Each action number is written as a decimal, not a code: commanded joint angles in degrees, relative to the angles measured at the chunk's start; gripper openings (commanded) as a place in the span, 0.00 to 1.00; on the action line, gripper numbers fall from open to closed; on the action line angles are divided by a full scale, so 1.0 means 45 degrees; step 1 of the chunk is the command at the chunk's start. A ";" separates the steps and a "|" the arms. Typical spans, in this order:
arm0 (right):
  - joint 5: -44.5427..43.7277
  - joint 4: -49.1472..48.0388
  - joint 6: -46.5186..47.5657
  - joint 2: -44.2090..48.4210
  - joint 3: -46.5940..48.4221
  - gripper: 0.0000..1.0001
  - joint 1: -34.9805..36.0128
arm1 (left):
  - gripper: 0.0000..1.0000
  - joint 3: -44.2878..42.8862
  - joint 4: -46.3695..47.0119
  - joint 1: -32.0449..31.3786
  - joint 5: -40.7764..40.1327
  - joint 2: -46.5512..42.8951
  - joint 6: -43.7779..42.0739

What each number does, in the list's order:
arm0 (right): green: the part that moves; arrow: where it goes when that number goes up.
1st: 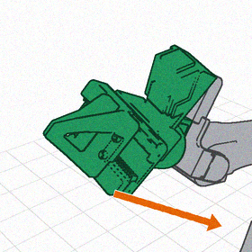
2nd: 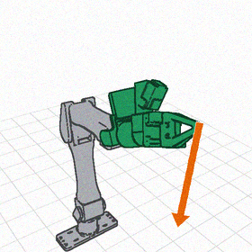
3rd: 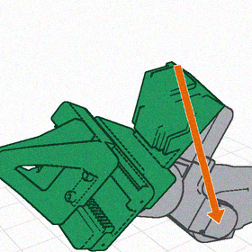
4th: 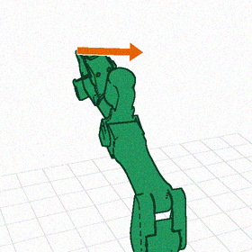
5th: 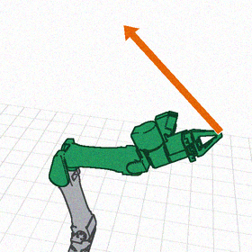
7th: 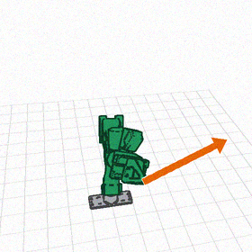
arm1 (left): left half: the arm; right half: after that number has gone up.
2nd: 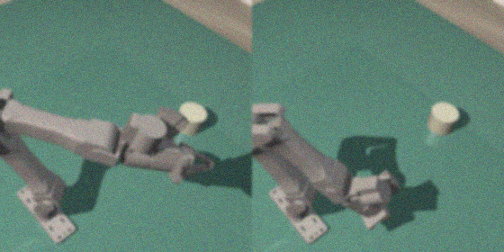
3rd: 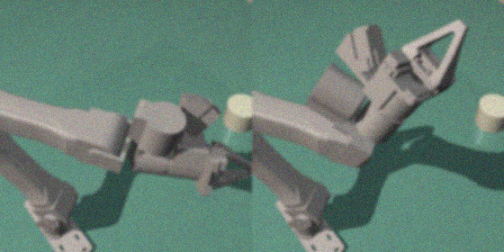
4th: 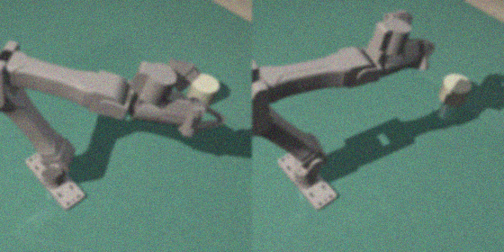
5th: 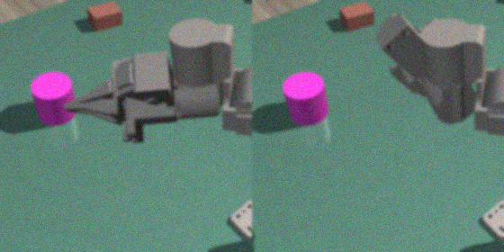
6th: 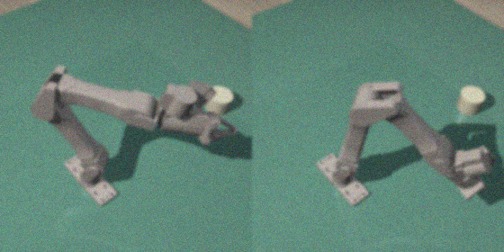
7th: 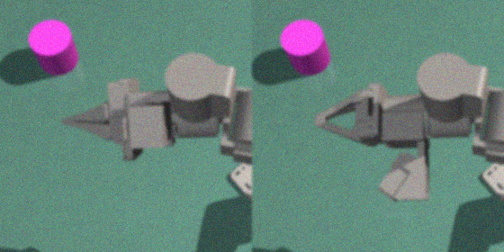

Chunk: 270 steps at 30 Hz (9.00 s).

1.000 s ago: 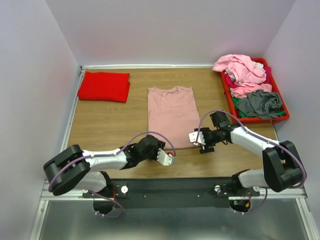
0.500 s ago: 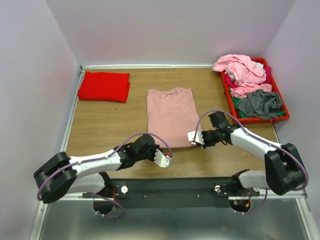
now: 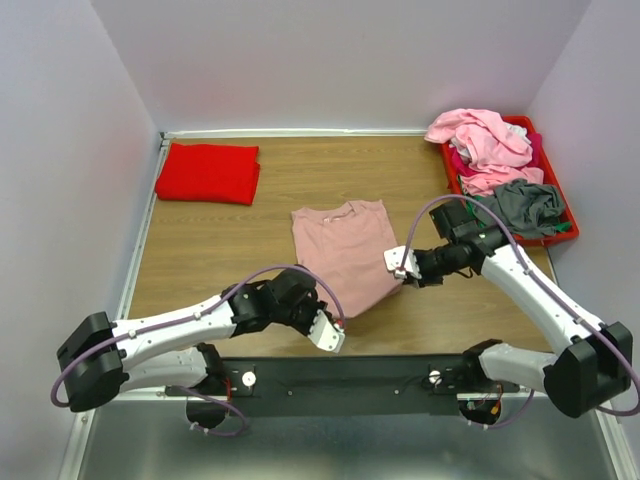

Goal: Fold and stack the t-shirts
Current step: Fold the tshirt

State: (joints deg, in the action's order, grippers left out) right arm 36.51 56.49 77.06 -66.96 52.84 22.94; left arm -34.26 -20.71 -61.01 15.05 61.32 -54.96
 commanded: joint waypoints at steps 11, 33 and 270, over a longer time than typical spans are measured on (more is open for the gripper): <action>-0.1610 -0.4426 -0.4699 -0.6015 0.5051 0.00 -0.1445 | 0.00 -0.2209 0.4541 0.5958 0.0718 0.2834 -0.1849; -0.3016 -0.7768 -0.9448 -1.4513 1.2592 0.00 -0.1601 | 0.00 -0.5863 0.8078 0.8890 -0.0806 0.8640 -0.0934; -0.5926 -1.0170 -1.7534 -1.9456 1.8220 0.11 0.2012 | 0.00 0.1032 0.7024 1.1566 -0.4711 0.3775 2.2448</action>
State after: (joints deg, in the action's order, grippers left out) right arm 17.82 12.64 -1.48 -153.25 133.27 33.06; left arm -29.67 12.56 -9.89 -2.39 77.28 44.69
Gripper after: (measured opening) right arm 0.111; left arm 0.015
